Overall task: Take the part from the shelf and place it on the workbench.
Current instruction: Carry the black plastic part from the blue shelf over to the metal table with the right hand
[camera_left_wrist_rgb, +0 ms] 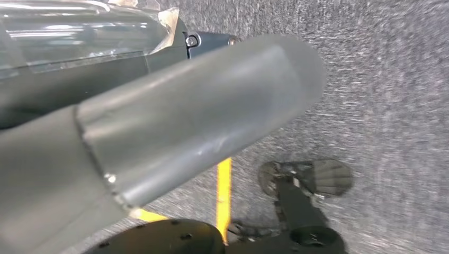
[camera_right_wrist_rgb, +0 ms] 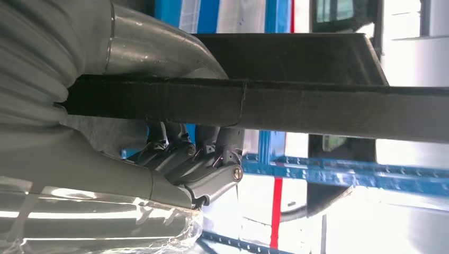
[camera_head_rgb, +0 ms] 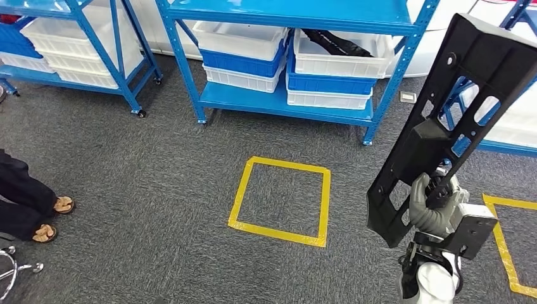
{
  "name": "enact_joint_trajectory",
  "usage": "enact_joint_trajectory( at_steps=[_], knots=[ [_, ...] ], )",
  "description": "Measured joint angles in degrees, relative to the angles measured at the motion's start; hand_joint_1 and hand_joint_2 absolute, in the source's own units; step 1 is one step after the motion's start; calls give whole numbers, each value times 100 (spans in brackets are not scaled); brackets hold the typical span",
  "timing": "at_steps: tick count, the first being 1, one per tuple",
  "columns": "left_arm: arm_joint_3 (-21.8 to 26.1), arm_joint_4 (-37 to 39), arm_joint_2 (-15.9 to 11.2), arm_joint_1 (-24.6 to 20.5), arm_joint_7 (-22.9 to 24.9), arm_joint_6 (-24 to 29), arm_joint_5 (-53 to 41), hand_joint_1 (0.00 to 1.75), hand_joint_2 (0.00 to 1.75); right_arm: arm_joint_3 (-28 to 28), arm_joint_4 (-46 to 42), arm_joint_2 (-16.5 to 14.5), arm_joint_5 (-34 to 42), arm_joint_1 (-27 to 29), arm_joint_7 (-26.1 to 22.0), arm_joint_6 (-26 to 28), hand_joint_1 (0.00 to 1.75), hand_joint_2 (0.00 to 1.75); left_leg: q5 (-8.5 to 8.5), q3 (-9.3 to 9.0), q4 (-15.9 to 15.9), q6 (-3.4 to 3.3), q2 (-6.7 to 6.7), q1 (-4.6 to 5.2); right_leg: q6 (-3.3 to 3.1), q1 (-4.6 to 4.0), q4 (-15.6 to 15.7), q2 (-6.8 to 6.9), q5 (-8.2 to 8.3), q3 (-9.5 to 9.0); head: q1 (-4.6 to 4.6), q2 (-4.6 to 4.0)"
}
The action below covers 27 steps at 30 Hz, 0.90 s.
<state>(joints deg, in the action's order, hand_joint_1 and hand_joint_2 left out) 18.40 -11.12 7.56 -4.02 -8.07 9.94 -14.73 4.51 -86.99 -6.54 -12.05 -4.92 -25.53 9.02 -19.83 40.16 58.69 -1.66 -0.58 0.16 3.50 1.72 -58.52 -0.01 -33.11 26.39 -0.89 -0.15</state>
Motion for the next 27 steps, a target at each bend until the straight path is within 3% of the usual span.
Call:
enact_joint_trajectory(
  at_steps=[2, 3, 4, 6, 7, 8, 9, 10, 12, 14, 17, 19, 21, 22, 23, 24, 25, 27],
  knots=[
    [4, 1, 2, 12, -35, -49, 38, 0, 0, -8, -6, 2, -45, 7, 2, 19, 175, 175, 39, 16, 10, 41, 14, -35, -149, 16, 4, 47, 28, 49, -27, 0],
    [5, 1, 2, 21, -45, -65, 48, 0, 0, -10, -7, 1, -57, 5, 3, 26, 175, 175, -59, 45, 66, 71, 19, -56, -221, 16, -1, 68, 70, 81, -37, 0],
    [5, 2, 4, 29, -52, -74, 51, 0, 0, -12, -7, -1, -68, 3, 3, 34, 175, 175, -259, 98, 227, 105, 22, -73, -286, 26, 1, 91, 121, 118, -45, 0],
    [5, 2, 11, 33, -68, -84, 52, 0, 0, -12, -9, -6, -90, 5, 3, 53, 175, 175, -809, 261, 831, 160, 27, -90, -351, 19, -1, 132, 204, 189, -62, 0],
    [5, 2, 13, 33, -73, -87, 51, 0, 0, -12, -9, -8, -103, 9, 3, 64, 175, 175, -989, 343, 1181, 179, 28, -97, -352, 13, -4, 153, 241, 221, -63, 0],
    [5, 2, 13, 34, -76, -87, 50, 0, 0, -12, -9, -8, -116, 13, 3, 74, 175, 175, -1048, 376, 1432, 188, 28, -103, -342, 7, -8, 177, 272, 251, -62, 0],
    [5, 2, 13, 35, -77, -87, 48, 0, 0, -12, -9, -8, -130, 17, 2, 85, 175, 175, -1001, 316, 1498, 182, 26, -107, -327, 2, -11, 202, 297, 276, -63, 0],
    [5, 2, 14, 35, -80, -91, 47, 0, 0, -12, -9, -10, -146, 21, 2, 97, 175, 175, -880, 147, 1340, 161, 19, -108, -312, -3, -13, 231, 313, 295, -63, 0],
    [5, 2, 11, 29, -90, -102, 45, 0, 0, -12, -15, -15, -176, 22, 1, 117, 175, 175, -667, -380, 610, 75, -66, -81, -289, -12, -12, 298, 328, 301, -61, 0],
    [7, 2, 6, 17, -103, -113, 45, 0, 0, -12, -25, -21, -195, 12, -3, 128, 175, 175, -626, -684, 102, -6, -159, -10, -251, -15, -5, 368, 348, 311, -59, 0],
    [11, 2, 1, 17, -120, -113, 43, 0, 0, -10, -39, -38, -224, 4, -5, 155, 175, 175, -592, -695, -59, -85, -98, 50, -167, -5, 20, 443, 375, 337, -58, 0],
    [15, 2, 2, 10, -129, -105, 39, 0, 0, -11, -56, -45, -261, -4, -9, 169, 175, 175, -500, -716, -191, -147, -32, 30, -162, -11, -176, 292, 239, 452, -49, 0],
    [17, 2, 7, -5, -134, -102, 37, 0, 0, -12, -65, -38, -297, 1, -12, 173, 175, 175, -441, -702, -248, -182, 45, 28, -221, -8, -800, 101, -62, 760, -36, 0],
    [19, 2, 9, -9, -135, -103, 36, 0, 0, -11, -63, -34, -314, 9, -10, 173, 175, 175, -426, -682, -244, -190, 91, 34, -237, -6, -1165, 68, -191, 936, -29, 0],
    [19, 2, 13, -8, -134, -103, 36, 0, 0, -12, -58, -30, -328, 17, -6, 172, 175, 175, -414, -664, -240, -189, 145, 40, -229, -7, -1423, 54, -253, 1060, -30, 0],
    [20, 3, 18, -3, -130, -104, 37, 0, 0, -11, -51, -28, -341, 16, 1, 169, 175, 175, -401, -649, -232, -183, 204, 43, -195, -7, -1491, 47, -227, 1094, -30, 0],
    [20, 3, 24, 0, -126, -104, 38, 0, 0, -11, -44, -28, -351, 7, 7, 167, 175, 175, -391, -636, -217, -173, 265, 43, -145, -4, -1327, 35, -110, 1012, -29, 0],
    [20, 4, 35, 1, -119, -104, 39, 0, 0, -9, -34, -27, -362, -26, 15, 163, 175, 175, -387, -591, -145, -146, 384, 41, -54, 13, -597, -83, 200, 653, -26, 0]
  ],
)
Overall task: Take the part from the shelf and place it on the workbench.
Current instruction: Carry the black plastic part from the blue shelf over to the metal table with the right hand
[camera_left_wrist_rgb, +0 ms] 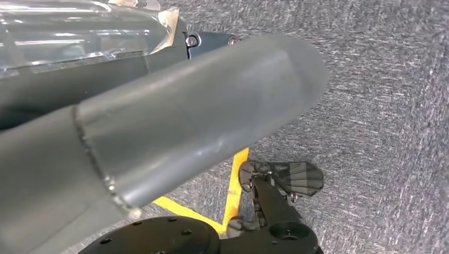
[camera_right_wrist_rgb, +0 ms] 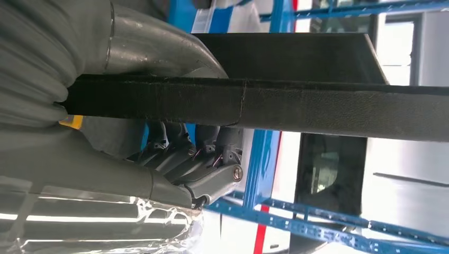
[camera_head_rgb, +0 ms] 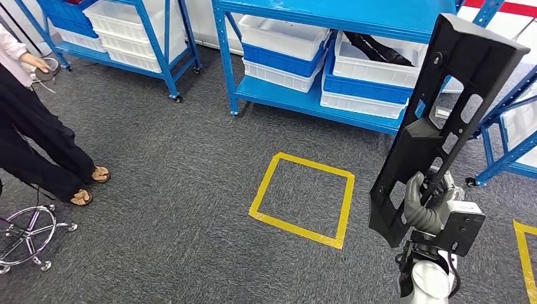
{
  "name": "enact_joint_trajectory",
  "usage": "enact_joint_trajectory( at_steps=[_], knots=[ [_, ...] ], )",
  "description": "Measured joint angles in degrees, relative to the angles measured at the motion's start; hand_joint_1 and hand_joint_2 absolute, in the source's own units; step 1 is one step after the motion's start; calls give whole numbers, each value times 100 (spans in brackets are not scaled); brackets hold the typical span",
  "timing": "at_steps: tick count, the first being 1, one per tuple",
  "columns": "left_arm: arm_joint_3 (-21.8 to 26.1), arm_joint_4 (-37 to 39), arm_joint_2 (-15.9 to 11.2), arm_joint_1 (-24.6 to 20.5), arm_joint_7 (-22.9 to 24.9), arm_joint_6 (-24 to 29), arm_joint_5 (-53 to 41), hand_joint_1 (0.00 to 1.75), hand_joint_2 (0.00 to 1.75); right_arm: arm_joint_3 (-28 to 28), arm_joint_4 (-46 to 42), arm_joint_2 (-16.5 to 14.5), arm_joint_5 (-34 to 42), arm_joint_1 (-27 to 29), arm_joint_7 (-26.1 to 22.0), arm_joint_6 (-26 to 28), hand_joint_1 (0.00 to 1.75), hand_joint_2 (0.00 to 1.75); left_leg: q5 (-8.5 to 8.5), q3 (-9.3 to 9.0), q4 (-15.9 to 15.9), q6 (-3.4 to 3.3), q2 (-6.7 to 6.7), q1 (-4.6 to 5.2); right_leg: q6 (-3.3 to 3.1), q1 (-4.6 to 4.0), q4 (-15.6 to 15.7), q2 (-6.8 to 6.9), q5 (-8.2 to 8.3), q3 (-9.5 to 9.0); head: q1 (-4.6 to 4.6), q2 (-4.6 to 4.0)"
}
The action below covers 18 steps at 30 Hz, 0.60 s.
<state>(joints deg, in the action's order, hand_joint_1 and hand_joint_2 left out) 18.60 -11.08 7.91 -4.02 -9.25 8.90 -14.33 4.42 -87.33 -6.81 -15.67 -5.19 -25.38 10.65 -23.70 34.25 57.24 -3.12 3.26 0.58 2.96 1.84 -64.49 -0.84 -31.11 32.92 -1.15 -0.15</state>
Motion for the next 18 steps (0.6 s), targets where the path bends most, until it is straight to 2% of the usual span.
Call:
enact_joint_trajectory(
  at_steps=[1, 2, 3, 4, 6, 7, 9, 11, 12, 13, 14, 16, 17, 18],
  knots=[
    [0, 0, 2, -2, 2, 1, 1, 0, 0, 4, 4, -1, -4, -17, 1, -2, 175, 175, -6, 43, 58, 21, 56, 7, 4, 4, 310, -67, 105, -142, -1, 0],
    [0, 0, 1, -2, 2, 1, 1, 0, 0, 10, 8, -2, -8, -30, 2, -3, 175, 175, -6, 91, 106, 48, 101, 14, -14, 2, 489, -117, 155, -219, -1, 0],
    [0, 0, 1, 3, 4, 2, 1, 0, 0, 18, 13, -3, -10, -37, 3, -4, 175, 175, 6, 138, 135, 81, 140, 18, -52, -11, 542, -133, 162, -228, -3, 0],
    [1, 1, -1, 13, 7, 2, 2, 0, 0, 27, 16, -4, -14, -39, 4, -5, 175, 175, 27, 175, 146, 112, 177, 16, -91, -22, 541, -88, 188, -219, -7, 0],
    [3, 2, -13, 37, 10, 5, 2, 0, 0, 46, 20, -11, -17, -55, 5, -5, 175, 175, 19, 234, 191, 167, 142, -4, -160, 2, 545, -4, 236, -204, -7, 0],
    [4, 2, -16, 42, 11, 7, 2, 0, 0, 52, 20, -18, -16, -65, 5, -5, 175, 175, -62, 289, 302, 197, 61, -12, -192, 21, 552, 38, 256, -200, -24, 0],
    [5, 2, -10, 34, 12, 8, 2, 0, 0, 56, 22, -28, -15, -74, 5, -5, 175, 175, -416, 548, 893, 276, -154, -45, -231, 29, 556, 132, 276, -184, -63, 0],
    [5, 2, -8, 27, 13, 7, 2, 0, 0, 57, 30, -29, -19, -72, 5, -7, 175, 175, -730, 852, 1602, 344, -256, -102, -240, 25, 554, 249, 281, -165, -84, 0],
    [5, 2, -7, 28, 15, 7, 1, 0, 0, 59, 39, -29, -21, -73, 5, -11, 175, 175, -755, 901, 1746, 363, -275, -126, -239, 27, 554, 308, 281, -160, -86, 0],
    [6, 2, -8, 30, 22, 7, -14, 0, 0, 63, 50, -31, -22, -76, 5, -20, 175, 175, -671, 828, 1649, 375, -296, -148, -238, 32, 554, 365, 281, -160, -86, 0],
    [6, 2, -10, 30, 34, 5, -43, 0, 0, 72, 62, -32, -25, -87, 5, -31, 175, 175, -515, 651, 1355, 381, -342, -164, -236, 39, 554, 420, 280, -163, -86, 0],
    [3, 2, -13, 19, 63, 2, -119, 0, 0, 102, 85, -40, -29, -131, 5, -54, 175, 175, -249, 212, 566, 374, -536, -153, -210, 31, 555, 511, 279, -168, -91, 0],
    [2, 2, -13, 12, 73, 3, -148, 0, 0, 119, 96, -43, -32, -163, 5, -60, 175, 175, -196, 87, 318, 354, -608, -128, -177, 20, 559, 548, 281, -166, -88, 0],
    [0, 2, -11, 8, 79, 7, -166, 0, 0, 133, 110, -45, -33, -193, 5, -65, 175, 175, -194, 43, 200, 329, -642, -97, -135, 3, 566, 585, 282, -162, -88, 0]
  ],
)
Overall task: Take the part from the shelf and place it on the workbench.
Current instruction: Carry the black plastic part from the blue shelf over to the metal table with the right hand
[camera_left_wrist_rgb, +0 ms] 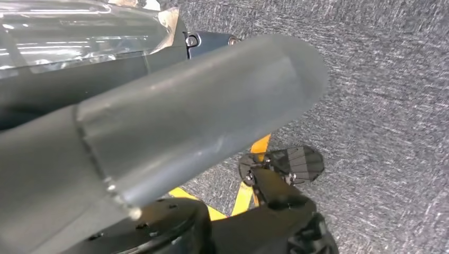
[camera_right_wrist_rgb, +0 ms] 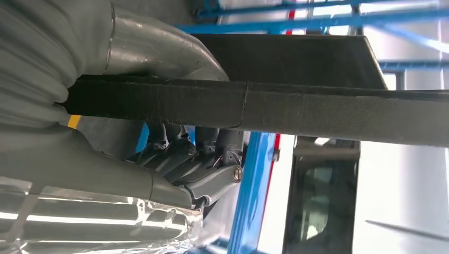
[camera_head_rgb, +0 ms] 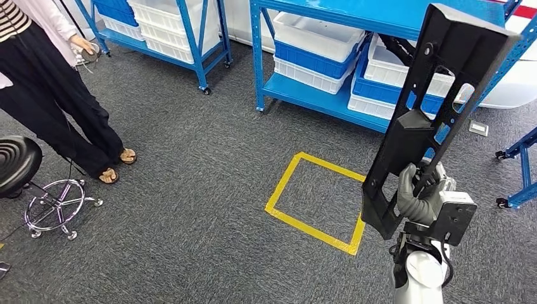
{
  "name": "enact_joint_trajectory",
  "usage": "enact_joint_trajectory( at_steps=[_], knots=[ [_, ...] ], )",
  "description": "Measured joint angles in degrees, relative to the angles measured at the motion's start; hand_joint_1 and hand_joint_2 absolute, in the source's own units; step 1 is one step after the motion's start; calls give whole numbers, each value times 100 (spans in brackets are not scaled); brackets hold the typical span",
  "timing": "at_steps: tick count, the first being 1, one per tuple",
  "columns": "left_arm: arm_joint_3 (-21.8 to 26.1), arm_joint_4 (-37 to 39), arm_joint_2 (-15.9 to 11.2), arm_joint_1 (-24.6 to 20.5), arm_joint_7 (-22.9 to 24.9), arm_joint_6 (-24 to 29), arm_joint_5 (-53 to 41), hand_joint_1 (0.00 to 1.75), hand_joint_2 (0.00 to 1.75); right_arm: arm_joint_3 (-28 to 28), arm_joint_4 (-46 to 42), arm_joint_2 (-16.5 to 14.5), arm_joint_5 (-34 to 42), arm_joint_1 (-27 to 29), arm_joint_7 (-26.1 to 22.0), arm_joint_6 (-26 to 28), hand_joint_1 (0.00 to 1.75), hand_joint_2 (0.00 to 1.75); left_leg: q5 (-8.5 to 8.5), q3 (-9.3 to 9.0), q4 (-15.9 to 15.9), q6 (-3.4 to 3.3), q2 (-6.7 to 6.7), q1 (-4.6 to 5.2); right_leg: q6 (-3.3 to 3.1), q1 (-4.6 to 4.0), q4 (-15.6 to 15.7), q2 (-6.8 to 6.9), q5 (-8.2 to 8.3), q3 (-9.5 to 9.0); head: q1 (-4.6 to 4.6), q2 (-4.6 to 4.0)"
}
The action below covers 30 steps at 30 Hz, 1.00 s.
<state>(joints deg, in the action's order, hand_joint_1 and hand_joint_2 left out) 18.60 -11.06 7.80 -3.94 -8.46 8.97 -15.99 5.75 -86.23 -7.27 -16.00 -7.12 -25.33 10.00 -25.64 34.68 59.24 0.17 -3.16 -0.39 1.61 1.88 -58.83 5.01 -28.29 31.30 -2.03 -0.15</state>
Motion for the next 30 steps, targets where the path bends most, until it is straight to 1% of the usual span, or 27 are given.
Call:
enact_joint_trajectory(
  at_steps=[2, 3, 4, 5, 6, 7, 8, 9, 10, 11, 13, 14, 15, 16, 17, 18, 19, 20, 22, 23, 24, 25, 26, 27, 28, 29, 30],
  knots=[
    [-2, 0, -2, 8, 2, 16, -20, 0, 0, 33, 37, -1, -1, -44, 0, -4, 175, 175, 7, 25, -28, -88, 98, 53, 99, -13, 35, 74, 10, -12, 7, 0],
    [-2, 0, -1, 18, 2, 31, -30, 0, 0, 47, 58, 1, 0, -59, 1, -5, 175, 175, 31, 16, -64, -139, 149, 61, 135, -9, 27, 43, -7, -9, 10, 0],
    [-2, 0, -1, 22, 2, 48, -43, 0, 0, 58, 77, 3, 1, -70, 1, -5, 175, 175, 62, 5, -101, -197, 203, 64, 145, -5, -51, -48, -69, 24, 15, 0],
    [-2, 0, -3, 19, 2, 66, -55, 0, 0, 65, 93, 8, 2, -77, 1, -5, 175, 175, 96, -6, -135, -252, 255, 59, 129, -3, -241, -174, -185, 108, 25, 0],
    [-1, 0, -5, 14, 2, 80, -68, 0, 0, 67, 110, 18, 3, -75, 1, -5, 175, 175, 117, -4, -150, -292, 309, 61, 85, -3, -556, -310, -341, 262, 39, 0],
    [0, 0, -13, 8, 2, 89, -78, 0, 0, 68, 128, 30, -1, -67, 1, -4, 175, 175, 129, 7, -150, -322, 375, 72, 41, -17, -938, -396, -506, 447, 51, 0],
    [0, 0, -19, 5, 2, 93, -86, 0, 0, 69, 147, 45, -9, -55, 2, -2, 175, 175, 136, 17, -149, -341, 445, 88, 18, -32, -1289, -436, -624, 622, 65, 0],
    [0, 1, -21, 10, 2, 96, -98, 0, 0, 69, 168, 61, -22, -42, 2, 3, 175, 175, 141, 22, -148, -352, 525, 107, 18, -49, -1498, -459, -663, 738, 71, 0],
    [0, 1, -22, 18, 2, 96, -109, 0, 0, 69, 186, 75, -38, -31, 2, 11, 175, 175, 145, 23, -145, -359, 606, 123, 38, -68, -1484, -475, -608, 747, 75, 0],
    [0, 2, -23, 25, 2, 95, -120, 0, 0, 69, 199, 84, -53, -22, -1, 21, 175, 175, 148, 21, -140, -362, 687, 135, 66, -85, -1255, -502, -473, 649, 78, 0],
    [0, 2, -22, 31, 2, 95, -134, 0, 0, 71, 216, 99, -75, -12, -9, 55, 175, 175, 151, 26, -115, -357, 835, 151, 90, -111, -484, -679, -148, 299, 87, 0],
    [0, 2, -21, 31, 2, 95, -138, 0, 0, 74, 221, 105, -83, -8, -15, 71, 175, 175, 149, 36, -98, -347, 897, 160, 73, -118, -188, -756, -39, 161, 92, 0],
    [-1, 2, -19, 32, 2, 93, -143, 0, 0, 79, 225, 110, -90, -1, -21, 87, 175, 175, 150, 51, -85, -331, 950, 166, 45, -125, -16, -808, 17, 81, 94, 0],
    [-1, 2, -17, 36, 2, 92, -147, 0, 0, 85, 229, 113, -94, 8, -28, 103, 175, 175, 156, 68, -79, -308, 998, 168, 13, -136, 37, -798, 35, 58, 95, 0],
    [-2, 2, -19, 44, 2, 91, -151, 0, 0, 93, 231, 113, -99, 16, -34, 121, 175, 175, 165, 89, -79, -283, 1045, 167, -17, -125, 50, -739, 55, 42, 95, 0],
    [-2, 2, -27, 57, 2, 91, -156, 0, 0, 104, 233, 111, -102, 22, -43, 144, 175, 175, 163, 111, -62, -261, 1045, 159, -44, -104, 63, -689, 73, 31, 96, 0],
    [-2, 2, -32, 70, 3, 93, -157, 0, 0, 116, 234, 108, -105, 30, -54, 164, 175, 175, 121, 147, 1, -229, 971, 157, -70, -79, 76, -638, 89, 23, 89, 0],
    [-2, 2, -36, 78, 3, 97, -150, 0, 0, 127, 234, 103, -109, 43, -66, 180, 175, 175, 19, 225, 158, -190, 844, 148, -97, -49, 90, -584, 98, 13, 69, 0],
    [-1, 2, -32, 81, 4, 114, -112, 0, 0, 145, 237, 95, -121, 88, -84, 194, 175, 175, -325, 532, 790, -92, 540, 89, -125, -38, 97, -465, 93, 4, 32, 0],
    [4, 2, -29, 81, 4, 128, -83, 0, 0, 155, 243, 90, -129, 108, -87, 196, 175, 175, -478, 722, 1161, -44, 458, 40, -133, -34, 97, -394, 87, 2, 20, 0],
    [13, 2, -28, 85, 4, 147, -53, 0, 0, 169, 252, 82, -137, 119, -87, 196, 175, 175, -551, 862, 1424, 0, 414, -10, -134, -27, 96, -325, 83, 0, 22, 0],
    [27, 2, -27, 90, 4, 168, -23, 0, 0, 192, 267, 69, -144, 119, -87, 196, 175, 175, -514, 904, 1488, 44, 382, -61, -126, -13, 95, -257, 75, -5, 19, 0],
    [48, 2, -27, 95, 4, 190, 6, 0, 0, 220, 285, 52, -151, 112, -87, 196, 175, 175, -379, 822, 1319, 86, 344, -108, -109, 7, 94, -191, 63, -17, 18, 0],
    [72, 2, -28, 96, 4, 213, 30, 0, 0, 246, 303, 33, -157, 101, -88, 196, 175, 175, -193, 636, 972, 127, 262, -149, -80, 26, 93, -129, 45, -38, 17, 0],
    [98, 2, -19, 89, 4, 231, 50, 0, 0, 269, 319, 14, -162, 87, -89, 196, 175, 175, -43, 418, 572, 168, 122, -171, -40, 35, 92, -69, 20, -60, 10, 0],
    [121, 2, -9, 78, 4, 246, 69, 0, 0, 284, 331, -1, -165, 69, -90, 196, 175, 175, 55, 242, 252, 172, 24, -174, 8, 21, 91, -15, -9, -70, 10, 0],
    [138, 2, 2, 67, 4, 261, 81, 0, 0, 292, 341, -11, -166, 48, -92, 195, 175, 175, 86, 135, 62, 152, -43, -157, 61, 2, 101, 37, -31, -88, 24, 0]
  ],
)
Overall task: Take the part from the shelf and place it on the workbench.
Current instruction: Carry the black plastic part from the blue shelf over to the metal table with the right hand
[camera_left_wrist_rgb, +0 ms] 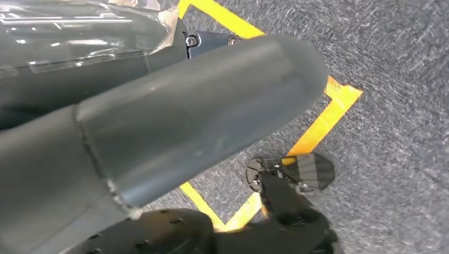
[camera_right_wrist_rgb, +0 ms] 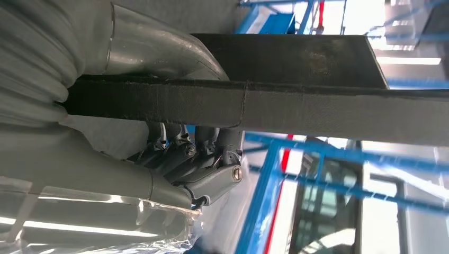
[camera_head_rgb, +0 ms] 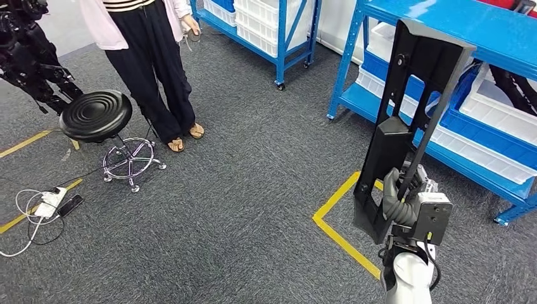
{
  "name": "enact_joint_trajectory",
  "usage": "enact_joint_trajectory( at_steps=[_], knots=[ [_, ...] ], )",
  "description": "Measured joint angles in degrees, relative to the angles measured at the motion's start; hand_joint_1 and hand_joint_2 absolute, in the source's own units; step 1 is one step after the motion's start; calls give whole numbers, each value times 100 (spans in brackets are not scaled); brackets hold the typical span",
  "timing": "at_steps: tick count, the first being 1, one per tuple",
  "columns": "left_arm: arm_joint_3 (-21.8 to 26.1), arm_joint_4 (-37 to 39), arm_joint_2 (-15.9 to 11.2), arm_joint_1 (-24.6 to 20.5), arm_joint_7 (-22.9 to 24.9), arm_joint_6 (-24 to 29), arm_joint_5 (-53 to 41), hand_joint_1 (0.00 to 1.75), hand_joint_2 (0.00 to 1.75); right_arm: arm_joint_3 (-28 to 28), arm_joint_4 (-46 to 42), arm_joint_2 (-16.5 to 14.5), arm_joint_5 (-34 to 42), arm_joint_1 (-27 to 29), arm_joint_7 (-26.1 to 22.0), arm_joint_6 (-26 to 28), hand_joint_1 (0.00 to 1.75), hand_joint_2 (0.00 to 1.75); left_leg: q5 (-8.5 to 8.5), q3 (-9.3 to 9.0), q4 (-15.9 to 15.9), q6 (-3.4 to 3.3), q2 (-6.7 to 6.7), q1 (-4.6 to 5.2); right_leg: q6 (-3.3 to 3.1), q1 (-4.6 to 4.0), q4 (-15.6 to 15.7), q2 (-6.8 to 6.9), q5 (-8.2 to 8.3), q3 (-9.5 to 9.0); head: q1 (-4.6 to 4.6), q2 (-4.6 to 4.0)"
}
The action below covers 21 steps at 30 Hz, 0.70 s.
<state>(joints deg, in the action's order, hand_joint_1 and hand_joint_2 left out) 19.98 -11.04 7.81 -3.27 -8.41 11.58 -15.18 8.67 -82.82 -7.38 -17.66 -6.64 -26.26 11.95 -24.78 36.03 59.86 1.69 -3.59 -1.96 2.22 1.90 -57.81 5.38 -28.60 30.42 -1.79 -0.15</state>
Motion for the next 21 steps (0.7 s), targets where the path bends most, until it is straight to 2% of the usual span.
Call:
enact_joint_trajectory(
  at_steps=[1, 3, 4, 5, 6, 8, 9, 10, 11, 12, 13, 14, 16, 17, 19, 20, 21],
  knots=[
    [14, 0, 11, -6, 0, 12, 10, 0, 0, 12, 9, -9, 0, -18, -3, -1, 175, 175, -16, -32, -68, -43, -1, 32, 54, -23, 20, 54, -19, -19, 17, 0],
    [33, 0, 10, 11, 1, 34, 18, 0, 0, 43, 31, -29, 0, -48, -8, -3, 175, 175, -20, -31, -78, -165, 147, 96, 152, -24, 71, 161, -33, -109, 52, 0],
    [41, 0, 10, 26, 1, 40, 19, 0, 0, 59, 40, -38, 0, -55, -10, -4, 175, 175, -8, -36, -93, -213, 206, 101, 189, -5, 71, 163, -47, -129, 55, 0],
    [47, 0, 10, 39, 2, 44, 19, 0, 0, 68, 49, -44, 0, -58, -10, -5, 175, 175, 8, -41, -106, -258, 257, 104, 203, 14, 25, 90, -84, -127, 58, 0],
    [52, 0, 11, 42, 3, 46, 20, 0, 0, 73, 55, -47, 0, -56, -11, -7, 175, 175, 25, -42, -115, -300, 301, 101, 187, 27, -129, -48, -176, -56, 64, 0],
    [66, 0, 15, 38, 4, 48, 21, 0, 0, 78, 77, -46, 0, -43, -14, -8, 175, 175, 41, -33, -119, -379, 414, 125, 101, 13, -783, -346, -489, 263, 80, 0],
    [75, 0, 17, 35, 4, 47, 21, 0, 0, 79, 91, -43, 0, -33, -15, -8, 175, 175, 44, -28, -119, -412, 486, 148, 62, -14, -1210, -433, -654, 483, 86, 0],
    [82, 0, 19, 37, 5, 45, 21, 0, 0, 79, 107, -38, 0, -20, -15, -8, 175, 175, 44, -26, -118, -435, 567, 176, 42, -49, -1550, -479, -750, 679, 90, 0],
    [87, 0, 22, 43, 7, 44, 22, 0, 0, 79, 120, -35, 0, -9, -15, -8, 175, 175, 46, -27, -118, -450, 652, 206, 36, -91, -1714, -507, -758, 797, 93, 0],
    [91, 0, 24, 50, 10, 44, 23, 0, 0, 79, 128, -33, 0, -3, -15, -8, 175, 175, 49, -29, -117, -460, 740, 236, 34, -132, -1636, -531, -665, 804, 95, 0],
    [94, 0, 26, 55, 14, 44, 25, 0, 0, 79, 132, -33, 0, -2, -15, -8, 175, 175, 52, -35, -117, -467, 826, 262, 27, -174, -1341, -573, -495, 707, 96, 0],
    [97, 0, 32, 57, 17, 44, 25, 0, 0, 79, 133, -33, 0, -7, -15, -8, 175, 175, 57, -38, -117, -473, 902, 273, 4, -213, -922, -677, -296, 542, 97, 0],
    [107, 1, 53, 48, 23, 44, 25, 0, 0, 79, 133, -34, 1, -19, -15, -8, 175, 175, 61, -31, -105, -474, 1039, 301, -94, -266, -240, -907, 6, 278, 96, 0],
    [113, 1, 64, 47, 27, 43, 26, 0, 0, 81, 133, -35, 1, -25, -16, -8, 175, 175, 63, -20, -103, -468, 1101, 307, -146, -281, -90, -971, 70, 218, 94, 0],
    [125, 3, 72, 67, 31, 43, 27, 0, 0, 89, 133, -39, 2, -35, -17, -8, 175, 175, 77, 4, -109, -434, 1220, 317, -221, -270, -23, -888, 115, 174, 99, 0],
    [131, 5, 67, 85, 36, 43, 27, 0, 0, 96, 133, -45, 1, -38, -16, -8, 175, 175, 61, 24, -85, -414, 1188, 324, -251, -249, 9, -823, 135, 137, 98, 0],
    [137, 6, 64, 99, 42, 46, 27, 0, 0, 102, 133, -54, 2, -40, -16, -8, 175, 175, -7, 73, 12, -381, 1066, 330, -281, -221, 43, -754, 156, 104, 92, 0]
  ],
)
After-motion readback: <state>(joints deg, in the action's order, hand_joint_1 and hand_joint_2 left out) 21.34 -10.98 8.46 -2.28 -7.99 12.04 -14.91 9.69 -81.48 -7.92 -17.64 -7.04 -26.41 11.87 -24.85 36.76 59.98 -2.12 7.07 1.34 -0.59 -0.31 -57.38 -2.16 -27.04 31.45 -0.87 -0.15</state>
